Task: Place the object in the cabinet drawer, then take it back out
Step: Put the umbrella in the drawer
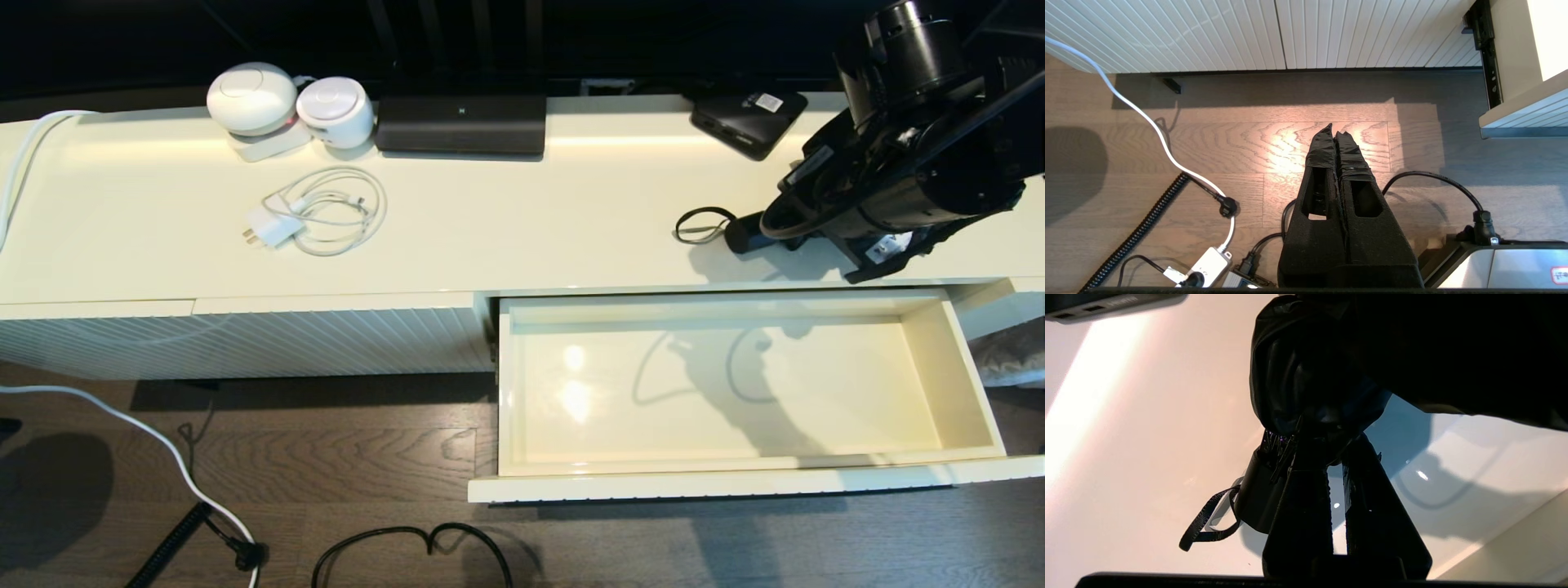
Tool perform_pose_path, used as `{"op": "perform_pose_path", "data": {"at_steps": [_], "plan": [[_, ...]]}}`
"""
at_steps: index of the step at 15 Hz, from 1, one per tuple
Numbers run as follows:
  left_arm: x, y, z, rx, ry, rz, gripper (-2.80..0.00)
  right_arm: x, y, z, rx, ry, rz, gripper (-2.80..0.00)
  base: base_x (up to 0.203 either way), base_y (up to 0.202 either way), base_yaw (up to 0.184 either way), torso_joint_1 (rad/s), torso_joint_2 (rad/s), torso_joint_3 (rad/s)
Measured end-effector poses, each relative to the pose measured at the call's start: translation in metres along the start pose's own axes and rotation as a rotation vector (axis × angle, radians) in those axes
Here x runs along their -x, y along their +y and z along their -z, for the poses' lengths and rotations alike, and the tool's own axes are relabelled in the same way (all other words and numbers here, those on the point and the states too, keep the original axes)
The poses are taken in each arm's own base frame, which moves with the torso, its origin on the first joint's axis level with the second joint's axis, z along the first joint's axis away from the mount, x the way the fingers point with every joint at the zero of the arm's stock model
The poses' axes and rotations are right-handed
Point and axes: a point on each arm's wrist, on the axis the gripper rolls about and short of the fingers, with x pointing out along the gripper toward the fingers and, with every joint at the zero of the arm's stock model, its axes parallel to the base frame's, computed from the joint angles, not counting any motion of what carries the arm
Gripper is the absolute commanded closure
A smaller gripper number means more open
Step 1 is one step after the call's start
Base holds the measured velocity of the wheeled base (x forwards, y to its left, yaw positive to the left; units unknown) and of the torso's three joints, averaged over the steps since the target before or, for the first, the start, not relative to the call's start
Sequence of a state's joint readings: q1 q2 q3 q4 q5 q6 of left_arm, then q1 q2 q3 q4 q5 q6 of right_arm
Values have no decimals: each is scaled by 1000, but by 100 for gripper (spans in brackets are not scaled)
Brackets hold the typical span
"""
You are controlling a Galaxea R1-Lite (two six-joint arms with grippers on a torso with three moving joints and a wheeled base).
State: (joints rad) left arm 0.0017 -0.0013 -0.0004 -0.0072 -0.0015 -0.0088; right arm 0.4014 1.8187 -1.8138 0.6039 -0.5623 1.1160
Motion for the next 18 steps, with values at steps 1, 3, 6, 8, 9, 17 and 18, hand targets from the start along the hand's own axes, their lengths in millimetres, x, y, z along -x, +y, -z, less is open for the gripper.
{"op": "perform_pose_path", "data": {"at_steps": [1, 3, 6, 8, 9, 17, 18], "plan": [[0, 0, 0, 0, 0, -1, 0, 5, -1, 1, 7, 5, -3, 0, 0, 0, 0, 0, 0, 0], [0, 0, 0, -1, 0, 0, 0, 16, -3, 0, 10, 8, -20, 0, 0, 0, 0, 0, 0, 0], [0, 0, 0, 0, 0, 1, 0, 37, -4, -3, 10, -28, -39, 0, 0, 0, 0, 0, 0, 0], [0, 0, 0, 0, 0, 1, 0, 48, -6, -2, 18, -60, -33, 0, 0, 0, 0, 0, 0, 0], [0, 0, 0, 0, 0, -1, 0, 54, -6, -2, 19, -61, -42, 0, 0, 0, 0, 0, 0, 0], [0, 0, 0, 0, 0, 0, 0, 86, -34, -9, 82, -56, 28, 0, 0, 0, 0, 0, 0, 0], [0, 0, 0, -1, 0, 0, 0, 91, -37, -11, 73, -56, 24, 0, 0, 0, 0, 0, 0, 0]]}}
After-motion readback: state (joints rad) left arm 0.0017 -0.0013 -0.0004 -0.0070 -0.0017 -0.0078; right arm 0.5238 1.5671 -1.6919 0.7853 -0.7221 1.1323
